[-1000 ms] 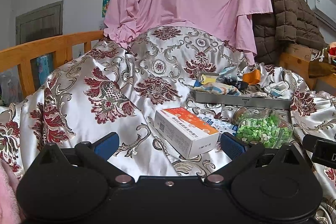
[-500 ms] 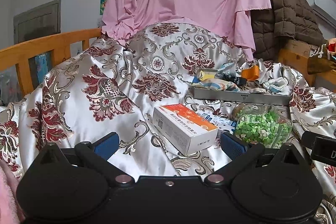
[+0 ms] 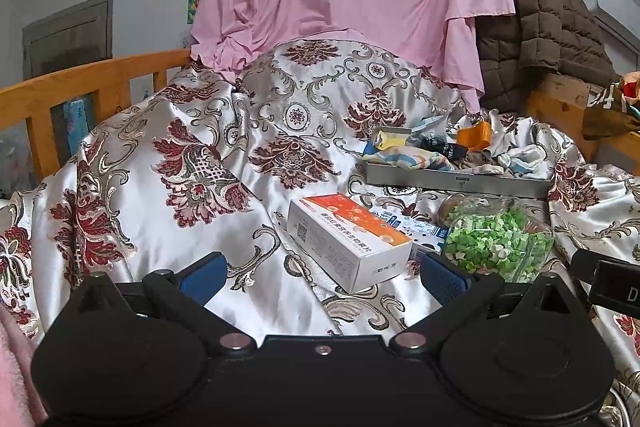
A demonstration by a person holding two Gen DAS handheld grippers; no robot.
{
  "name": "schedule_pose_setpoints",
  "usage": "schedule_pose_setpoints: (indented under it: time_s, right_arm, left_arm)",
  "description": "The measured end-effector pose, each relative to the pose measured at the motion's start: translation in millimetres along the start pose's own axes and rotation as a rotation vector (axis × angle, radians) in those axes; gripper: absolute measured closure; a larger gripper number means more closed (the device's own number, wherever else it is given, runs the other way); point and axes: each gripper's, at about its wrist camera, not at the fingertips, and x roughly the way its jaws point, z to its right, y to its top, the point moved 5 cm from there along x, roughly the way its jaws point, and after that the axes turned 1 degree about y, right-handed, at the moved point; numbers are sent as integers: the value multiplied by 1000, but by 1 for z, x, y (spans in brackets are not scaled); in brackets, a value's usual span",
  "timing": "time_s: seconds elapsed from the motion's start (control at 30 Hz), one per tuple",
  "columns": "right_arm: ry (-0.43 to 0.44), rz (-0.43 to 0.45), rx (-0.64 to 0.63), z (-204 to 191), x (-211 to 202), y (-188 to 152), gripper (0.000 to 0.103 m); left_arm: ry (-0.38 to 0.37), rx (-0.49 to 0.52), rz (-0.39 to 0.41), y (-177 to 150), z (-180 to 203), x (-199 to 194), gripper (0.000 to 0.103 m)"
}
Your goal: Organize soft objects
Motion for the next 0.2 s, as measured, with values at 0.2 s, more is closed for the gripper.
schedule_pose_setpoints:
  time_s: [0.2]
  right_arm:
    - [0, -1, -1, 0, 0, 0, 0]
  left_arm:
    - [0, -1, -2, 0, -1, 1, 1]
